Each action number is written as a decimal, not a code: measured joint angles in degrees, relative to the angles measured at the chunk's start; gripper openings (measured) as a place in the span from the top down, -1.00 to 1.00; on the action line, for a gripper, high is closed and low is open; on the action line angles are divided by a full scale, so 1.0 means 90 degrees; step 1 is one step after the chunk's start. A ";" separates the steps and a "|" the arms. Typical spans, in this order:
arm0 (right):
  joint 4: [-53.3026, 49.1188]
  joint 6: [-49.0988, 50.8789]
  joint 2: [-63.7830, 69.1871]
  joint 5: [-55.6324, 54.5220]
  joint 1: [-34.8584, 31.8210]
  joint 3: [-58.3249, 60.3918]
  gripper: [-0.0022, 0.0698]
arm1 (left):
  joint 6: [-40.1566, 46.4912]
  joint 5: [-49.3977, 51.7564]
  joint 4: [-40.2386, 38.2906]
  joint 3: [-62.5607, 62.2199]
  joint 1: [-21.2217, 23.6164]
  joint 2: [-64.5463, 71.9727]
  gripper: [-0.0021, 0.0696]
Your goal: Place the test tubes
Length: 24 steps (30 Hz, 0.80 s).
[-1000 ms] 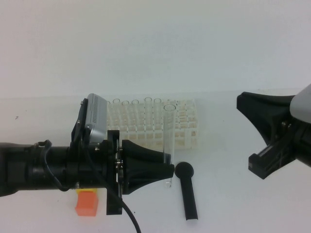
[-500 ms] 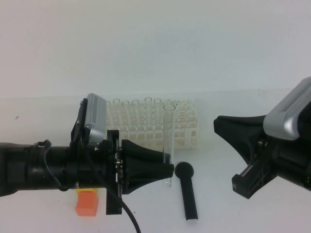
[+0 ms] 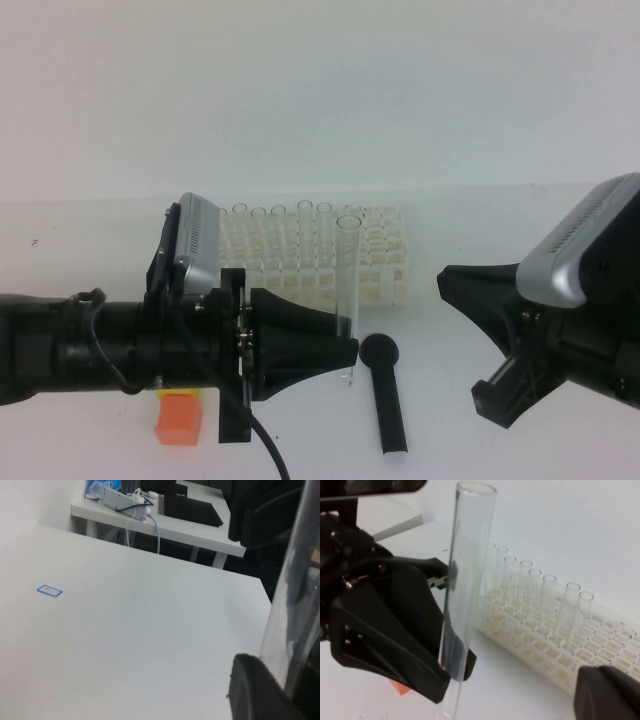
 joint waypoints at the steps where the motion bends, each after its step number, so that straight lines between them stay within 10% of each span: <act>1: -0.0004 0.0000 0.0000 0.0000 0.0000 0.0000 0.94 | 0.0000 0.0000 0.0000 0.0000 0.0000 0.0000 0.63; 24: -0.2121 0.1227 0.0000 -0.1692 0.0000 0.0000 0.94 | -0.0173 0.0000 -0.0194 0.0000 0.0000 -0.0004 0.63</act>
